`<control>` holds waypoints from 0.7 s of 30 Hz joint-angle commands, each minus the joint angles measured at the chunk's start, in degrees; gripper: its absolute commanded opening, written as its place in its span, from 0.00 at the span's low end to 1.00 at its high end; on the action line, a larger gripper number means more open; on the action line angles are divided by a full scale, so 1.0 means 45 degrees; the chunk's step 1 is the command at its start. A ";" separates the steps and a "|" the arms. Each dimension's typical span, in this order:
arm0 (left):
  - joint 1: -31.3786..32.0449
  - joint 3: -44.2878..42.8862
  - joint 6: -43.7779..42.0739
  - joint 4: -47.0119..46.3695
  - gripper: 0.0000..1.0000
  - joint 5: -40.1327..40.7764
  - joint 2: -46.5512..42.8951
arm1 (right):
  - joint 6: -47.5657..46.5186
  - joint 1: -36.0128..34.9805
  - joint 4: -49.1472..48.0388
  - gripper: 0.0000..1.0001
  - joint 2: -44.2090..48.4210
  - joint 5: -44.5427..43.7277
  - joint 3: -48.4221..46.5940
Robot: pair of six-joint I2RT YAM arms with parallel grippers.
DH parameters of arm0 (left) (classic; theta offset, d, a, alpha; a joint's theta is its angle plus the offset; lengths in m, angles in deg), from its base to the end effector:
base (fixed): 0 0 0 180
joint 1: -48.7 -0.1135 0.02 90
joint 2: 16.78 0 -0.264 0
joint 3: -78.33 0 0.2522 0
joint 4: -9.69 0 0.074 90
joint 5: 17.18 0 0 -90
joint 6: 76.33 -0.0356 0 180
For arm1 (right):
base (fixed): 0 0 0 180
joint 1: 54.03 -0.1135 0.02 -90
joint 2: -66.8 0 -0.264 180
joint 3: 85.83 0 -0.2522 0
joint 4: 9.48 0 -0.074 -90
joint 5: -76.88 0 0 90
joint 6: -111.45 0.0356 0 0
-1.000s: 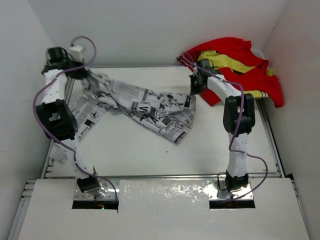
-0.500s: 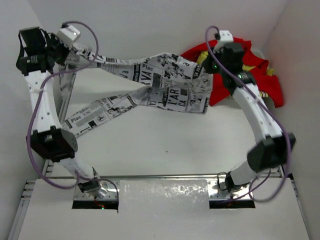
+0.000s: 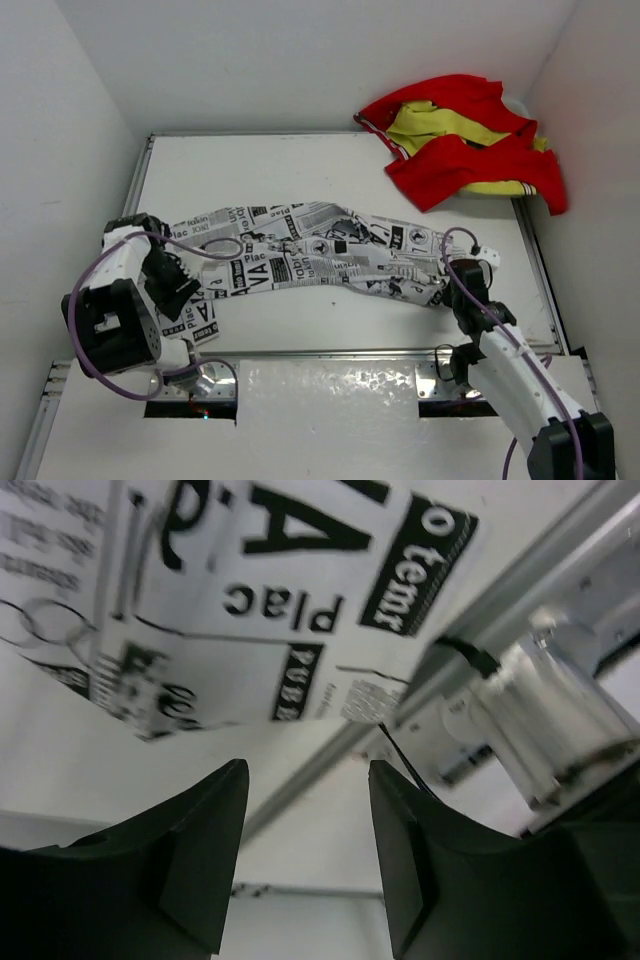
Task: Fold and stack the trousers
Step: Flatten the trousers out
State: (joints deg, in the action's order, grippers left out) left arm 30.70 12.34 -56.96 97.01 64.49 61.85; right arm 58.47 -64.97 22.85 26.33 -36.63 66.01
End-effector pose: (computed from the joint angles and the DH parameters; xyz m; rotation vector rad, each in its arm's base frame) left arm 0.1872 0.0554 0.2096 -1.3562 -2.7866 0.3501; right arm 0.1416 0.0129 0.1561 0.7023 2.1601 -0.0459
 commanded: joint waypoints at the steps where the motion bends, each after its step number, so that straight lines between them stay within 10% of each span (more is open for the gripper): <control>1: -0.0120 -0.0229 -0.0223 0.0450 0.50 0.1208 -0.1047 | 0.1969 0.0087 0.0638 0.00 0.1081 -0.1709 0.0092; 11: -0.3163 -0.2106 0.4600 -0.1656 0.50 -0.1175 0.0923 | 0.0097 0.0087 0.0211 0.00 0.0752 -0.2256 -0.0804; 21: -0.3305 0.1897 0.3037 -0.3612 0.68 0.1385 0.1059 | -0.0978 0.0107 -0.0806 0.00 -0.0928 -0.1535 -0.1839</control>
State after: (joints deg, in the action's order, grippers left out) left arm 15.70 18.33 -42.12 84.82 66.50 66.77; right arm 56.37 -64.97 22.69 23.43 -43.51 60.94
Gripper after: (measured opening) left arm 0.674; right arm 0.009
